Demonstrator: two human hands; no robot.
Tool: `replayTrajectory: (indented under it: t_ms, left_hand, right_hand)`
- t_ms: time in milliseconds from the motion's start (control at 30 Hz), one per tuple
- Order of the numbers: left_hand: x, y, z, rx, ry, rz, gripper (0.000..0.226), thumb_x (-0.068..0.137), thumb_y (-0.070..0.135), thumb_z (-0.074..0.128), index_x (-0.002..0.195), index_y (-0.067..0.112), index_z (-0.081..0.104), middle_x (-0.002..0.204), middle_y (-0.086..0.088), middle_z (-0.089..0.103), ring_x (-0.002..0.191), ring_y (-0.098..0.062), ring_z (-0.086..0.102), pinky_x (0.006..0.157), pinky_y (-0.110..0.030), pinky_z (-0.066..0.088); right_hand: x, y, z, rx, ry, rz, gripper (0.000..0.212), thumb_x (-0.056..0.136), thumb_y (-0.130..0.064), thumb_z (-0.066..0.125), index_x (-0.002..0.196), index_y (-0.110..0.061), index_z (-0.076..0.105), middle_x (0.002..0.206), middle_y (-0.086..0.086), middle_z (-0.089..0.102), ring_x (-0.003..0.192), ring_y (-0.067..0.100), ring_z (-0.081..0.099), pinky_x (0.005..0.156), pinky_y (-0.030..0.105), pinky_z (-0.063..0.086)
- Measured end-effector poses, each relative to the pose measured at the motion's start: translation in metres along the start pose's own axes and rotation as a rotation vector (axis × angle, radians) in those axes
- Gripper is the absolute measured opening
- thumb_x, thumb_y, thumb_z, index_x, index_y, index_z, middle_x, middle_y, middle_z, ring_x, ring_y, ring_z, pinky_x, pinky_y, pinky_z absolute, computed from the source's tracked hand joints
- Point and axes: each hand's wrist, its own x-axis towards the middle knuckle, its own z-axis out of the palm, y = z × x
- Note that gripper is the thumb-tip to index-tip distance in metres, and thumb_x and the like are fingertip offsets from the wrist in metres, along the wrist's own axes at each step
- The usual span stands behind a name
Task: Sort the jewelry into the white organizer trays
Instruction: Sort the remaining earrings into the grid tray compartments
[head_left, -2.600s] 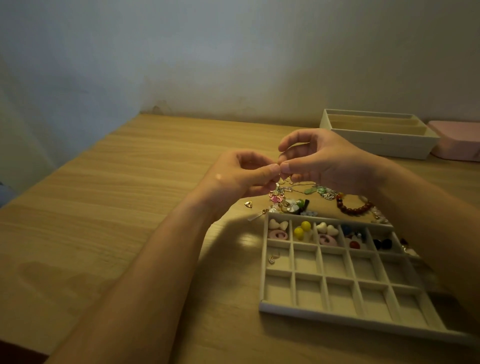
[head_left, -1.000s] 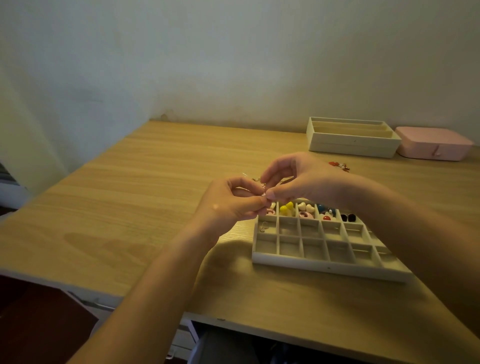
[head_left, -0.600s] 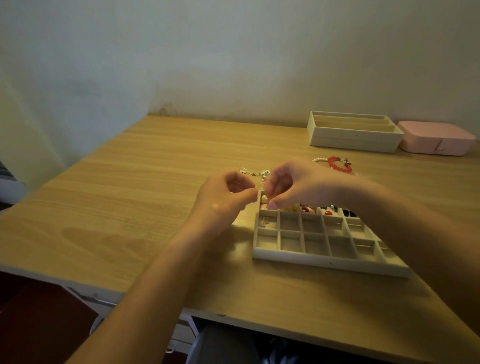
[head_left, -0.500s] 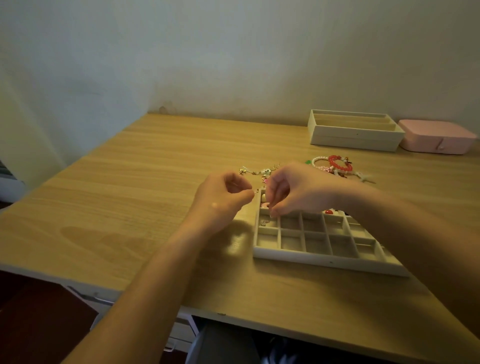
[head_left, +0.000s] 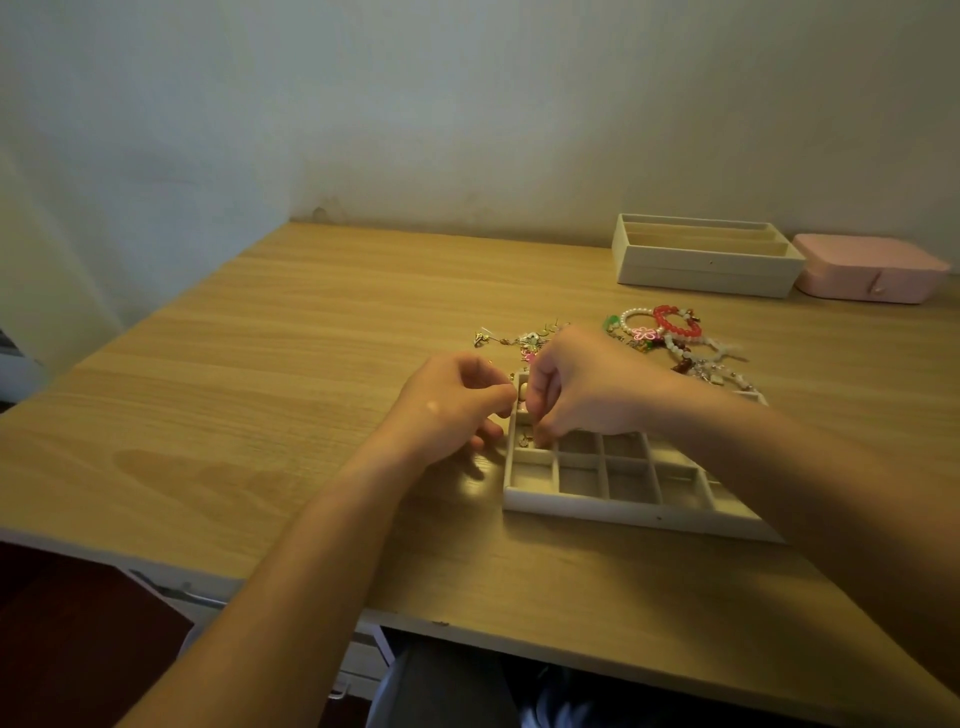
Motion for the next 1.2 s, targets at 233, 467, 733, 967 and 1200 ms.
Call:
replayTrajectory:
  t_ms: [233,467,733,967,1200]
  left_hand:
    - [0.0,0.001,-0.004,-0.004,-0.038,0.001,0.007,0.089,0.01,0.069,0.085,0.014,0.066,0.078,-0.005,0.071,0.056,-0.017,0.064,0.047,-0.024,0.044]
    - [-0.001,0.003,-0.007,-0.003,-0.062,-0.004,0.007,0.091,0.012,0.068,0.085,0.015,0.066,0.079,-0.006,0.071,0.059,-0.018,0.064,0.048,-0.024,0.044]
    - [-0.003,0.008,-0.01,0.008,-0.109,-0.009,0.004,0.094,0.011,0.065,0.091,0.014,0.066,0.083,-0.006,0.071,0.065,-0.021,0.063,0.047,-0.022,0.043]
    - [-0.004,0.01,-0.02,0.234,-0.225,0.127,0.031,0.092,0.0,0.054,0.086,0.021,0.076,0.087,-0.014,0.069,0.072,-0.009,0.056,0.064,-0.022,0.046]
    - [0.003,0.009,-0.014,0.548,-0.221,0.189,0.051,0.09,0.005,0.053,0.069,0.049,0.069,0.085,-0.009,0.068,0.08,-0.03,0.06,0.076,-0.036,0.05]
  right_hand:
    - [0.0,-0.01,0.004,-0.118,0.027,0.035,0.025,0.07,-0.012,0.089,0.069,-0.025,0.068,0.073,-0.007,0.069,0.071,0.011,0.065,0.065,0.031,0.056]
    - [-0.001,-0.019,0.01,-0.313,0.137,0.015,0.032,0.077,-0.005,0.078,0.07,-0.028,0.056,0.083,-0.002,0.065,0.081,0.022,0.063,0.071,0.039,0.059]
    - [-0.001,-0.02,0.005,-0.279,0.143,0.025,0.032,0.082,-0.001,0.074,0.071,-0.028,0.061,0.084,-0.002,0.065,0.079,0.019,0.063,0.066,0.032,0.054]
    - [-0.003,-0.004,-0.021,0.011,0.002,0.061,0.022,0.089,0.002,0.068,0.094,-0.019,0.072,0.081,-0.006,0.078,0.082,0.012,0.073,0.069,0.038,0.064]
    - [-0.013,-0.002,-0.013,0.012,-0.102,0.021,0.043,0.086,0.009,0.054,0.115,-0.022,0.061,0.095,-0.008,0.078,0.088,-0.001,0.068,0.073,0.024,0.055]
